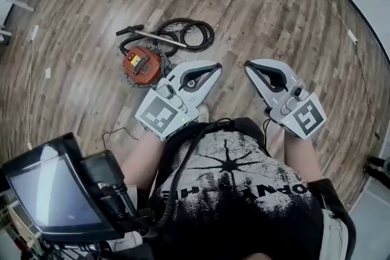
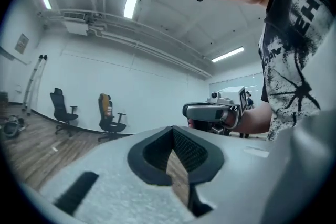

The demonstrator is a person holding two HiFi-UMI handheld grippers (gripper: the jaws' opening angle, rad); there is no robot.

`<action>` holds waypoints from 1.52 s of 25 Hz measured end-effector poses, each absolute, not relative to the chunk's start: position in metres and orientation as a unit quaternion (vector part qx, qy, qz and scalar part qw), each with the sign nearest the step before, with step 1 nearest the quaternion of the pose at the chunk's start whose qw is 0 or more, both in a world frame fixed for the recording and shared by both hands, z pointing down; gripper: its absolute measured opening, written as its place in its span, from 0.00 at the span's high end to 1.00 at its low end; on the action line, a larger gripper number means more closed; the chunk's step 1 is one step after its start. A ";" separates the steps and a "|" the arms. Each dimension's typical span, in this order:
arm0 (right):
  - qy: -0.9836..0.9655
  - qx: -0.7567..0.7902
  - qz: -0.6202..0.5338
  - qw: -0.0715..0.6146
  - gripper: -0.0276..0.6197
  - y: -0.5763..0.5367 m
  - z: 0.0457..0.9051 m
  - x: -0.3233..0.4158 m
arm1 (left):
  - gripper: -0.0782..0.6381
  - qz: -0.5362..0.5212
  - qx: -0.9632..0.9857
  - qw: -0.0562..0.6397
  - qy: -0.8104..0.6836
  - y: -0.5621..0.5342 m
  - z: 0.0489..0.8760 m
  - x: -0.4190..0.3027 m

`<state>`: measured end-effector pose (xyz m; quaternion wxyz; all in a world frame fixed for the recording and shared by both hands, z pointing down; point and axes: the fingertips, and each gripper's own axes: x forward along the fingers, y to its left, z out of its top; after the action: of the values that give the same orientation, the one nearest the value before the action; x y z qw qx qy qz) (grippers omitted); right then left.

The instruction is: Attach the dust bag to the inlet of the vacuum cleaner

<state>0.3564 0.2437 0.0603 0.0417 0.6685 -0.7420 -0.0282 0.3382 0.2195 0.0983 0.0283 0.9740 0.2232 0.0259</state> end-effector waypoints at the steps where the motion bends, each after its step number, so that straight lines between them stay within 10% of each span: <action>1: -0.755 0.654 -0.027 0.043 0.96 0.229 0.062 0.353 | 0.89 0.022 0.978 0.025 0.207 0.206 0.097 0.335; 21: -0.966 0.254 -0.020 0.046 0.96 0.158 0.096 0.336 | 0.89 0.008 0.965 0.089 -0.245 0.156 0.121 0.305; 38: -0.964 0.217 -0.001 0.151 0.95 0.116 0.267 0.277 | 0.89 0.054 0.961 0.117 -0.243 0.107 0.241 0.251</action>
<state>0.2769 0.1161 0.2666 0.1505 0.2171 -0.9645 -0.0007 0.2509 0.1070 0.2409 0.1171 0.9615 -0.2429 0.0536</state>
